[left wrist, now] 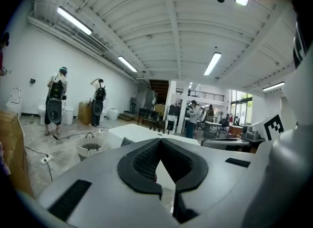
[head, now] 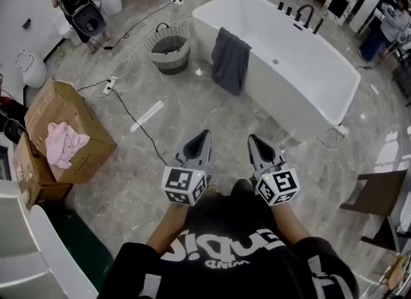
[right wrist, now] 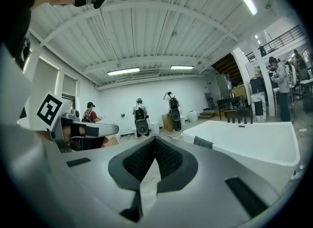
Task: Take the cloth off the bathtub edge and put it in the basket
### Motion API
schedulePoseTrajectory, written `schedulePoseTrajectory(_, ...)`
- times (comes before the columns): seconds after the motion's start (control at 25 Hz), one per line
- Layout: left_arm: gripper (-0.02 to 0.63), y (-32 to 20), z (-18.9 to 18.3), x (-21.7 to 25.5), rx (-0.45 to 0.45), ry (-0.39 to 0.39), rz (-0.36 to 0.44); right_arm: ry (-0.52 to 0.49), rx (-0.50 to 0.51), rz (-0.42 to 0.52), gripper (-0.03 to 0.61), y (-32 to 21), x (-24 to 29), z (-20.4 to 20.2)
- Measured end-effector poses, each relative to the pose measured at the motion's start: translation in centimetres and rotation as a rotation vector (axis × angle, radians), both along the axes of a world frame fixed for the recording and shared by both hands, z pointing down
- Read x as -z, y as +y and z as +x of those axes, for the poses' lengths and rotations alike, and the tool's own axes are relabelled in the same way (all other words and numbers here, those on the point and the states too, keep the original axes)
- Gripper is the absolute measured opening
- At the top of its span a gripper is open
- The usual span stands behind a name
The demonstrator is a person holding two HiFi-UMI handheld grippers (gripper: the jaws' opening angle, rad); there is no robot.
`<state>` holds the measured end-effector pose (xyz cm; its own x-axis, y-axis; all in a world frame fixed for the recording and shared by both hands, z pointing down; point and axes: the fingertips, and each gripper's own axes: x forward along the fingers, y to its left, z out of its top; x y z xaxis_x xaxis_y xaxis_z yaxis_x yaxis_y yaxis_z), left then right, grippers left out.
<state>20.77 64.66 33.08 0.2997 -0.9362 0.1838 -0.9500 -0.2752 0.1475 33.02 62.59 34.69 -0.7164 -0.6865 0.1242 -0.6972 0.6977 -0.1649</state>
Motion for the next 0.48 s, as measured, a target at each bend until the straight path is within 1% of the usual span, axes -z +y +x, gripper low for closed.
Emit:
schedulePoseTrajectory(0.12,0.014,-0.3,-1.4,-0.5,-0.017,-0.019,-0.004,-0.002,-0.022,-0.006,0.014,0.0,-0.6,-1.0)
schedulePoseTrajectory(0.24,0.014,-0.7,-2.4,-1.3,-0.025,-0.01,-0.022,-0.001,-0.046,-0.022,0.014,-0.4,-1.1,-1.5)
schedulePoseTrajectory(0.48,0.014,-3.4,-3.6,-2.0,-0.037,-0.012,-0.021,-0.013,-0.083,-0.023,0.014,-3.2,-1.6,-2.0)
